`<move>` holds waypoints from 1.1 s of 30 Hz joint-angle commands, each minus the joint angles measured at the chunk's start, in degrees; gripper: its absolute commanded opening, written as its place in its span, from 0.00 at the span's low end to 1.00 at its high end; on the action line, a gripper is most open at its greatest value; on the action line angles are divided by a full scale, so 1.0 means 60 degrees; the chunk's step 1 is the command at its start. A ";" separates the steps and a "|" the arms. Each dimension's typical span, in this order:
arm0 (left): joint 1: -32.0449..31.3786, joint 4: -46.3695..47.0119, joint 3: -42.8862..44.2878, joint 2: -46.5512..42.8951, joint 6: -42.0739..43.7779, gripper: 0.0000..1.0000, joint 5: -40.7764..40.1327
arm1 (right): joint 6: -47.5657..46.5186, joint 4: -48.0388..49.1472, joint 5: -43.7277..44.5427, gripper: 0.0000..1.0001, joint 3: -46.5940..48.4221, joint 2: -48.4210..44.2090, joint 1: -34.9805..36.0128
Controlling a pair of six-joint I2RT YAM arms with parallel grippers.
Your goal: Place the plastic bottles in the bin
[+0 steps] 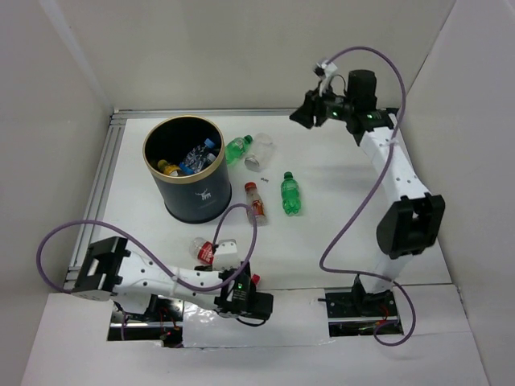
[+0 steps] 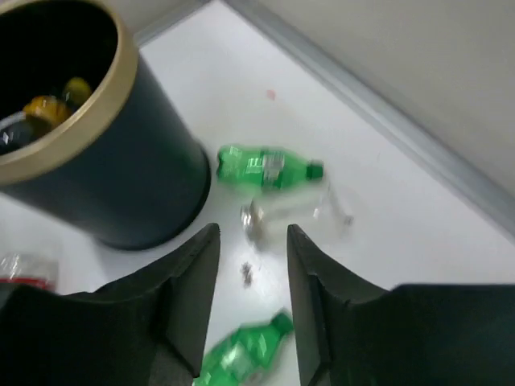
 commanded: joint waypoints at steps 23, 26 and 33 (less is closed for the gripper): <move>0.3218 0.2239 -0.1008 0.0432 -0.5593 1.00 -0.0871 | -0.3150 -0.2079 -0.2420 0.86 -0.6821 -0.5215 -0.3430; 0.3218 0.3147 -0.1681 0.0565 -0.5593 0.98 -0.0532 | -0.3429 -0.2386 -0.2684 0.86 -0.6908 -0.5215 -0.3855; 0.3117 0.4378 -0.2051 0.1078 -0.4950 0.56 -0.0339 | -0.4322 -0.3250 -0.3283 0.86 -0.6909 -0.5215 -0.4501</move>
